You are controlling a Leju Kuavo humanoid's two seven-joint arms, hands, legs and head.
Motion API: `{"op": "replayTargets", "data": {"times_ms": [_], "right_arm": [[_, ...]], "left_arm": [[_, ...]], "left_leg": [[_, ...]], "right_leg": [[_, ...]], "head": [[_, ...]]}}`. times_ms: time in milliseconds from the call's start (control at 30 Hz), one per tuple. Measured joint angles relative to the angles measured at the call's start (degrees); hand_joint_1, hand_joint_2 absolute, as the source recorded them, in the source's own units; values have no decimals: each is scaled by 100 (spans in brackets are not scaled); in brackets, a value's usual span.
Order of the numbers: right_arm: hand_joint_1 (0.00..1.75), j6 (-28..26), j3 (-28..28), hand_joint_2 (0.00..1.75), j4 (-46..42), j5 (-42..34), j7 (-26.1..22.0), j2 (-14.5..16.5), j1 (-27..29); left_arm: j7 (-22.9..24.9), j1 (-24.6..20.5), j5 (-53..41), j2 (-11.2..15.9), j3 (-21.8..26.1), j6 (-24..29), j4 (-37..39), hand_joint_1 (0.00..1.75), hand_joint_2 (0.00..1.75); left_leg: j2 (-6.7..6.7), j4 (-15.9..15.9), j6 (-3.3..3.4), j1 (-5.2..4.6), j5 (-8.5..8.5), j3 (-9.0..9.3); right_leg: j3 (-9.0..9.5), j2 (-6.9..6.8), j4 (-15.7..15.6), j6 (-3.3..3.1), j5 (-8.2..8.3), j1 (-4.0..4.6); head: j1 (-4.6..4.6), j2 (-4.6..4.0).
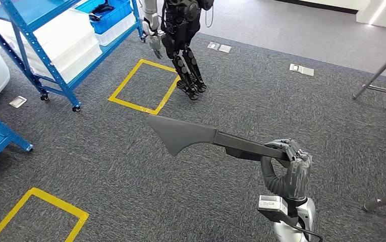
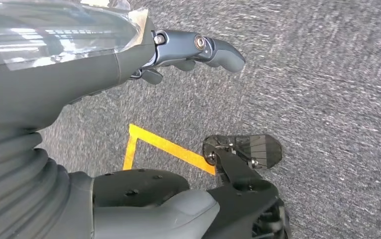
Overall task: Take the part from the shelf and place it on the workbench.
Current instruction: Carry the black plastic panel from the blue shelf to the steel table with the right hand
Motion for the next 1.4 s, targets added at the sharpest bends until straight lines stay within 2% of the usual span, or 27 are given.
{"op": "replayTargets", "data": {"times_ms": [67, 100, 167, 233, 300, 367, 400, 433, 467, 533, 600, 667, 700, 733, 800, 867, 900, 933, 967, 1033, 1100, 1167, 1200, 1267, 1333, 1367, 1400], "right_arm": [[175, 0, 1, 175, 6, -2, -19, -5, -2], [175, 0, 1, 175, 11, -3, -26, -8, 0], [175, 0, -2, 175, 18, -8, -32, -16, 6], [175, 0, -6, 175, 20, -11, -34, -22, 4], [175, 0, -8, 175, 19, -11, -39, -20, 1], [175, 0, -9, 175, 22, -10, -40, -16, 10], [175, 0, -9, 175, 25, -8, -41, -16, 16], [175, 0, -9, 175, 28, 2, -40, -16, 20], [175, 0, -9, 175, 29, 15, -38, -14, 23], [175, 0, -9, 175, 30, 49, -24, -8, 20], [175, 0, -8, 175, 30, 73, -3, 1, 12], [175, -1, -3, 175, 30, 83, 7, 7, 16], [175, -2, -2, 175, 30, 84, 8, 8, 21], [175, -4, 1, 175, 30, 84, 10, 7, 17], [175, -7, 7, 175, 30, 86, 14, 8, -4], [175, -7, 16, 175, 32, 92, 17, 11, -16], [175, -7, 19, 175, 33, 95, 20, 12, -13], [175, -7, 20, 175, 35, 95, 24, 10, -11], [175, -7, 19, 175, 37, 95, 31, 9, -12], [175, -7, 18, 175, 37, 96, 46, 6, -25], [175, -7, 19, 175, 36, 97, 57, 13, -42], [175, -7, 12, 175, 33, 102, 60, 15, -39], [175, -7, 6, 175, 32, 110, 60, 14, -33], [175, -8, -5, 175, 27, 131, 62, 18, -29], [175, -9, -9, 175, 23, 151, 65, 28, -28], [175, -9, -9, 175, 23, 159, 68, 33, -21], [175, -9, -9, 175, 23, 165, 70, 35, -11]], "left_arm": [[1, -9, -4, -3, 0, 2, 0, 0, 175], [4, -12, -5, -2, 0, 4, 0, 0, 175], [8, -21, -5, -6, 0, 9, 0, 0, 175], [9, -30, -6, -9, 0, 11, 0, 0, 175], [13, -27, -7, -10, 0, 14, 0, 0, 175], [24, -7, -6, -12, -1, 17, 0, 0, 175], [31, 1, -5, -12, -1, 17, 0, 0, 175], [36, 6, -5, -12, -1, 19, 0, 0, 175], [40, 6, -5, -12, -1, 21, 0, 0, 175], [50, 5, -5, -6, 0, 29, 1, 0, 175], [60, 5, -4, 1, -1, 42, 3, 0, 175], [67, 2, -3, 0, -1, 58, 4, 0, 175], [69, -2, -3, -2, -1, 66, 4, 0, 175], [70, -6, -3, -4, 0, 73, 4, 0, 175], [70, -1, -3, -10, 1, 80, 4, 0, 175], [74, 13, -3, -14, 1, 84, 4, 0, 175], [78, 15, -3, -15, 1, 85, 4, 0, 175], [82, 13, -3, -16, 1, 86, 4, 0, 175], [86, 9, -3, -18, 1, 87, 4, 0, 175], [91, 2, -4, -21, 2, 87, 4, 0, 175], [92, -3, -5, -23, 1, 87, 4, 0, 175], [92, -11, -5, -26, 0, 86, 4, 0, 175], [92, -18, -6, -27, 0, 85, 3, 0, 175], [91, -28, -9, -27, 0, 83, 1, 0, 175], [90, -18, -11, -27, 0, 80, 1, 0, 175], [90, -7, -11, -27, -1, 76, 2, 0, 175], [91, 3, -11, -27, -1, 72, 2, 0, 175]], "left_leg": [[106, 51, -70, -27, -45, -7], [153, 64, -96, -41, -59, -7], [225, 77, -135, -25, -81, 2], [23, 278, -185, 22, -261, -70], [-325, 922, -223, 53, -654, -347], [-459, 1632, -226, 57, -936, -690], [-476, 1759, -215, 57, -925, -762], [-491, 1654, -196, 57, -796, -723], [-535, 1344, -169, 57, -586, -579], [-824, 564, -104, 62, -215, -213], [-1048, 177, -70, 48, -111, -45], [-963, 120, -46, 20, -91, -36], [-886, 79, -24, 16, -54, -26], [-806, 36, 0, 16, -17, -18], [-624, -22, 32, 12, 33, -15], [-430, -22, 45, -2, 37, -36], [-337, -20, 45, -5, 36, -44], [-254, -18, 44, -4, 36, -49], [-178, -14, 38, -2, 32, -48], [-48, 14, -1, -14, 6, -48], [52, 50, -64, -41, -26, -50], [144, 57, -118, -42, -33, -38], [121, 73, -153, -24, -55, -41], [-119, 333, -216, 18, -263, -145], [-406, 1025, -250, 45, -653, -451], [-460, 1404, -258, 51, -811, -630], [-479, 1658, -260, 57, -876, -758]], "right_leg": [[288, -179, -519, -35, 131, 19], [303, -187, -564, -83, 137, 40], [284, -47, -568, -160, 169, 33], [268, 75, -576, -236, 197, 3], [248, 193, -579, -302, 221, 1], [225, 333, -576, -337, 237, 22], [219, 410, -574, -345, 244, 32], [219, 488, -573, -349, 249, 40], [225, 567, -573, -348, 256, 45], [225, 706, -569, -321, 274, 48], [180, 832, -565, -262, 310, 29], [109, 955, -584, -179, 363, 3], [66, 902, -563, -154, 367, 2], [-3, 772, -472, -150, 322, 16], [-281, 416, 70, -190, 51, 41], [-620, 280, 816, -194, -255, 43], [-691, 260, 1020, -166, -316, 38], [-642, 240, 998, -122, -291, 31], [-470, 200, 741, -69, -194, 21], [41, -32, -85, -1, 41, 11], [309, -191, -563, -42, 161, 35], [293, -111, -602, -125, 186, 67], [286, -54, -609, -160, 200, 55], [278, 63, -627, -250, 235, 18], [263, 181, -629, -322, 258, 17], [253, 246, -629, -344, 266, 31], [246, 317, -628, -353, 273, 43]], "head": [[-7, 0], [-10, 0], [-19, 0], [-26, 0], [-37, 0], [-40, 0], [-39, 0], [-39, 0], [-39, 0], [-33, 0], [-36, 0], [-45, 0], [-43, 0], [-37, 0], [-19, 0], [-7, 0], [-6, 0], [-2, 0], [-1, 0], [2, 0], [-12, 0], [-25, 0], [-26, 0], [-42, 0], [-61, 0], [-63, 0], [-62, 0]]}}
